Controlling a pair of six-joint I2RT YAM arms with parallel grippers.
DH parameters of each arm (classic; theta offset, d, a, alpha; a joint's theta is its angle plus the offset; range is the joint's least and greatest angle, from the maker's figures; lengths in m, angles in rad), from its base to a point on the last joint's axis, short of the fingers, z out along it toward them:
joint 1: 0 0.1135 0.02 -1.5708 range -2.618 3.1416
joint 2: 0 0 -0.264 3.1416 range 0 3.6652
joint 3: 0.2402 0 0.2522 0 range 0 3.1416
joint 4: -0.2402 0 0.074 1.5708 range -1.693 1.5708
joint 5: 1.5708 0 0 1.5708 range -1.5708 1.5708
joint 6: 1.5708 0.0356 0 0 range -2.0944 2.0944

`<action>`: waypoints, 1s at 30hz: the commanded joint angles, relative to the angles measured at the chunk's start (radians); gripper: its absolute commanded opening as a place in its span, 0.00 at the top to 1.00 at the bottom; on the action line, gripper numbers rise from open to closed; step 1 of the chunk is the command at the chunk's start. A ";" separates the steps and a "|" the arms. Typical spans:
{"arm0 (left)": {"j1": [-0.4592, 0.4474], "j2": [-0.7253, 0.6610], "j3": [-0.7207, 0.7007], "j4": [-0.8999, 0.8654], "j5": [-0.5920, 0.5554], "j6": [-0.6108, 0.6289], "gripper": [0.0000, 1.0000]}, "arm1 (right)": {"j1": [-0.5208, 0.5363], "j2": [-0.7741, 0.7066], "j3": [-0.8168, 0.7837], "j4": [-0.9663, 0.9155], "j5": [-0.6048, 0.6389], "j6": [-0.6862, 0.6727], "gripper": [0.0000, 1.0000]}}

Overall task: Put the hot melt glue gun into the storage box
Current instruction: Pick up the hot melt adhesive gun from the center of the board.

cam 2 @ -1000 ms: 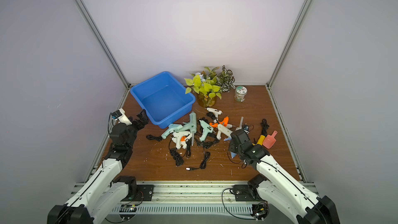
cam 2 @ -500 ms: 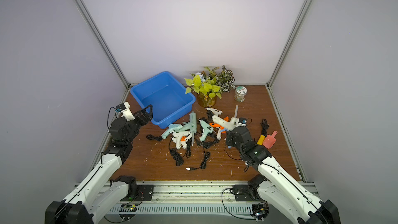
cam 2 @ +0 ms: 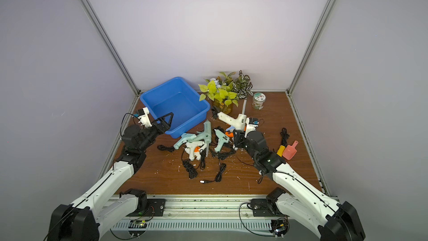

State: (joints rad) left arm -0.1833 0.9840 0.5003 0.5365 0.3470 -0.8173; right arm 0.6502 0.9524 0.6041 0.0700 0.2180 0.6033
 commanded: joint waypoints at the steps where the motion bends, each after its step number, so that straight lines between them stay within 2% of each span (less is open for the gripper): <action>1: -0.073 0.015 0.049 0.061 0.058 -0.016 0.09 | 0.039 0.027 0.077 0.193 0.000 -0.034 1.00; 6: -0.188 0.074 0.070 0.154 0.107 -0.028 0.07 | 0.080 0.083 0.095 0.249 0.024 -0.032 1.00; 11: -0.290 0.146 0.100 0.228 0.112 -0.006 0.00 | 0.103 0.119 0.111 0.287 0.031 -0.017 1.00; 20: -0.379 0.328 0.178 0.340 0.146 -0.027 0.00 | 0.140 0.168 0.134 0.325 0.032 -0.017 1.00; 26: -0.395 0.421 0.220 0.426 0.198 -0.066 0.12 | 0.161 0.207 0.150 0.330 0.032 -0.023 1.00; 30: -0.396 0.450 0.227 0.464 0.175 -0.075 0.31 | 0.177 0.232 0.160 0.329 0.027 -0.034 1.00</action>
State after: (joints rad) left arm -0.5678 1.4261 0.7017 0.9134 0.5117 -0.8825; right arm 0.8154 1.1919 0.6998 0.2863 0.2310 0.5819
